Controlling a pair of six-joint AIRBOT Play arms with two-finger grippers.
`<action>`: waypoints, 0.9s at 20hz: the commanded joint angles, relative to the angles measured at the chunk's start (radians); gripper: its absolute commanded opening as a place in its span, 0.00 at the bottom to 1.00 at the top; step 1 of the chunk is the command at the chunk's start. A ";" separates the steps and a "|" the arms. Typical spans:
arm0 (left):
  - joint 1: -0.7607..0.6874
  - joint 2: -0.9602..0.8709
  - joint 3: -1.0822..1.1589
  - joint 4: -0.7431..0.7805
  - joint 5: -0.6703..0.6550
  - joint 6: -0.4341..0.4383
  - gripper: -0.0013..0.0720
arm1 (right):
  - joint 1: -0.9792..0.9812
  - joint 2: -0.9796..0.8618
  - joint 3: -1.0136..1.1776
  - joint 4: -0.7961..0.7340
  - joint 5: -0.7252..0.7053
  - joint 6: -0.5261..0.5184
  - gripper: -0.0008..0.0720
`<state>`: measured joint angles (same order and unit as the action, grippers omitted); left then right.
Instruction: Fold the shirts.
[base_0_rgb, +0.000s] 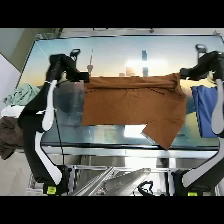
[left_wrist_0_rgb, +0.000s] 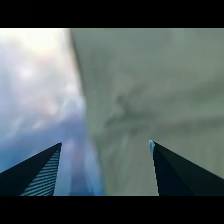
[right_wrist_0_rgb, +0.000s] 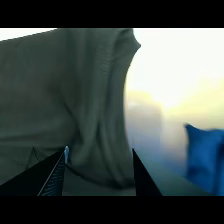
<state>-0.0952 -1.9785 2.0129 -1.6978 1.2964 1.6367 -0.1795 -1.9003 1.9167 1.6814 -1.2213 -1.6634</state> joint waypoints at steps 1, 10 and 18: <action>0.073 0.133 -0.026 -0.006 0.186 -0.051 0.86 | -0.090 0.141 -0.014 0.086 -0.149 0.019 0.65; 0.187 0.362 -0.879 -0.352 0.011 0.056 0.86 | -0.406 0.581 -0.892 0.365 -0.180 -0.016 0.65; 0.119 0.330 -0.916 -0.451 -0.119 0.117 0.82 | -0.396 0.563 -1.284 0.459 0.091 -0.137 0.65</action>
<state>0.0486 -1.6279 1.0912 -2.1284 1.2312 1.7374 -0.5880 -1.3209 0.7341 2.0892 -1.2343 -1.7561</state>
